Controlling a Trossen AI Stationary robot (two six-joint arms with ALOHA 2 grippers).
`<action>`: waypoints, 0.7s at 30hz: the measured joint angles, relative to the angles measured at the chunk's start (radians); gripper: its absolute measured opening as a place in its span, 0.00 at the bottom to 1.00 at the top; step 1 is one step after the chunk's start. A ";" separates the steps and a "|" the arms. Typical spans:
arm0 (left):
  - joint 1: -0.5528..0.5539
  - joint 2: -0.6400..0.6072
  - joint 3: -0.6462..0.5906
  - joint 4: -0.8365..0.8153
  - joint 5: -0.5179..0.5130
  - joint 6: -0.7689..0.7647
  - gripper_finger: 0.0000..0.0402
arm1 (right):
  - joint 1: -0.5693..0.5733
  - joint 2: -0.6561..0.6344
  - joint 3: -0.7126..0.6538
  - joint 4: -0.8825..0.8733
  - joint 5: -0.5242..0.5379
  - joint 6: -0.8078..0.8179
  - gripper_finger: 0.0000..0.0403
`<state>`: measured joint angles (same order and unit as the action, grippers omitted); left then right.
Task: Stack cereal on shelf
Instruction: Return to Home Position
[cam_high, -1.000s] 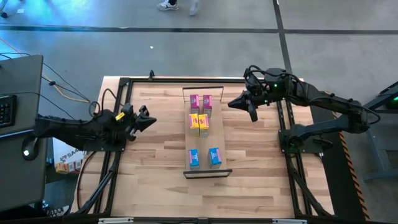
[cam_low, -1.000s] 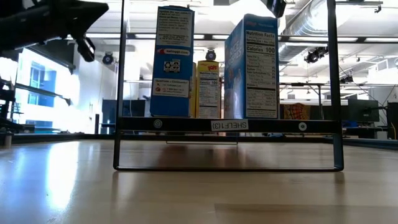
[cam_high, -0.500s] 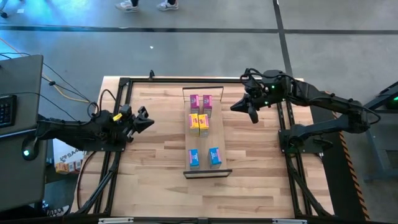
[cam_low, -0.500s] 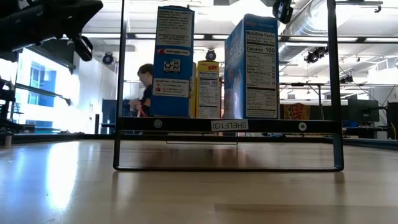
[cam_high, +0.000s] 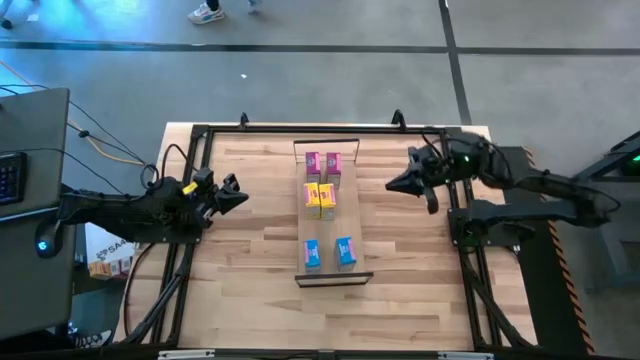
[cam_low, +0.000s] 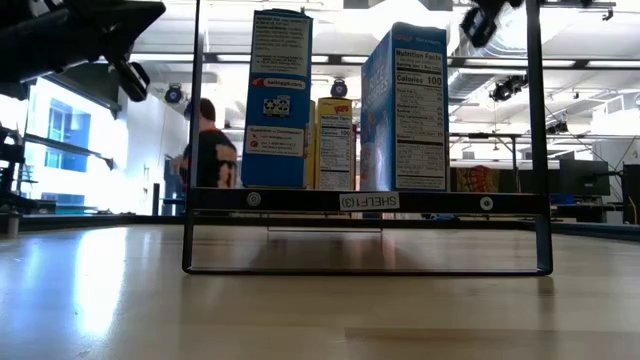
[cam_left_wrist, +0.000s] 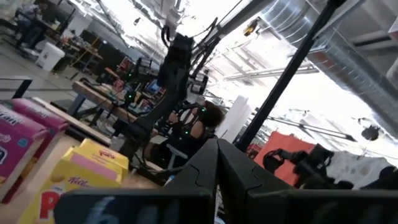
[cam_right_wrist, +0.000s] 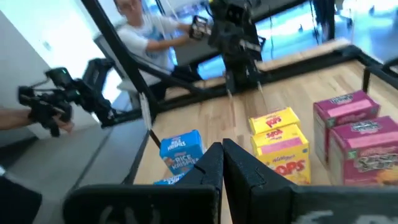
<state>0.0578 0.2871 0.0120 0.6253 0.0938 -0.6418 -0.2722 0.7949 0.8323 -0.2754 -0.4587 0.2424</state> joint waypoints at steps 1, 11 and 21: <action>0.000 0.000 0.000 -0.004 -0.005 0.000 0.00 | 0.002 -0.031 -0.060 0.061 -0.006 0.010 0.00; 0.001 0.000 0.000 -0.030 -0.010 0.007 0.00 | 0.008 -0.447 -0.473 0.200 0.077 0.092 0.00; 0.001 0.000 0.000 -0.030 -0.012 0.007 0.00 | 0.025 -0.763 -0.721 0.346 0.189 0.237 0.00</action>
<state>0.0586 0.2871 0.0124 0.5949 0.0820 -0.6348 -0.2472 0.0320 0.1110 0.0702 -0.2698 0.4798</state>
